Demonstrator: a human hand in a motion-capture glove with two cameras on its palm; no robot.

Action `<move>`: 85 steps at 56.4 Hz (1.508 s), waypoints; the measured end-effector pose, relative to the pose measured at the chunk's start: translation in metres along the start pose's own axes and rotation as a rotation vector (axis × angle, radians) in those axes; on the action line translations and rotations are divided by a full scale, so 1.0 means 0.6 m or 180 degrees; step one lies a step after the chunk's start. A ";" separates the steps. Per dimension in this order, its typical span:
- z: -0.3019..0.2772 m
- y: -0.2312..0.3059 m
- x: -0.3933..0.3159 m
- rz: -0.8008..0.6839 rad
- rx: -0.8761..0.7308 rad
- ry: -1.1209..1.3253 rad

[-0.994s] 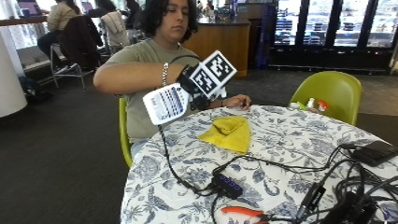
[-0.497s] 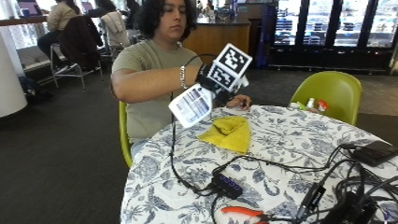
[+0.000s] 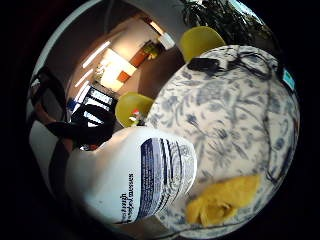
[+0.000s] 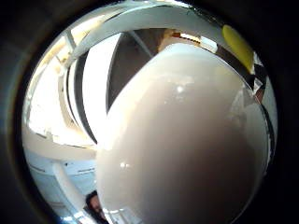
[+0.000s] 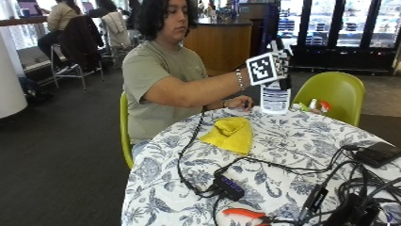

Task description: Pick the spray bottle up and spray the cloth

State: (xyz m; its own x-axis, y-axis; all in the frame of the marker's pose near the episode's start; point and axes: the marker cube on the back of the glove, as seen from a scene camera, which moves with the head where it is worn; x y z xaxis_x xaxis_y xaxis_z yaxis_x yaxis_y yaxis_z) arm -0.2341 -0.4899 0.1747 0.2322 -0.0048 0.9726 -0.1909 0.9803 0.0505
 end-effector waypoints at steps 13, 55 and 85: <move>0.171 0.067 0.081 0.0006 -0.0796 -0.0189; 0.211 0.113 0.111 0.0261 -0.1318 0.0329; -0.201 0.382 0.051 -0.0520 -0.2206 0.1840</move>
State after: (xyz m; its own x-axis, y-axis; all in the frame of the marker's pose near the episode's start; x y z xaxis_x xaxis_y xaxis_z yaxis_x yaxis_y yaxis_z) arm -0.1555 -0.2418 0.1884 0.6827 -0.2372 0.6911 0.4577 0.8761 -0.1514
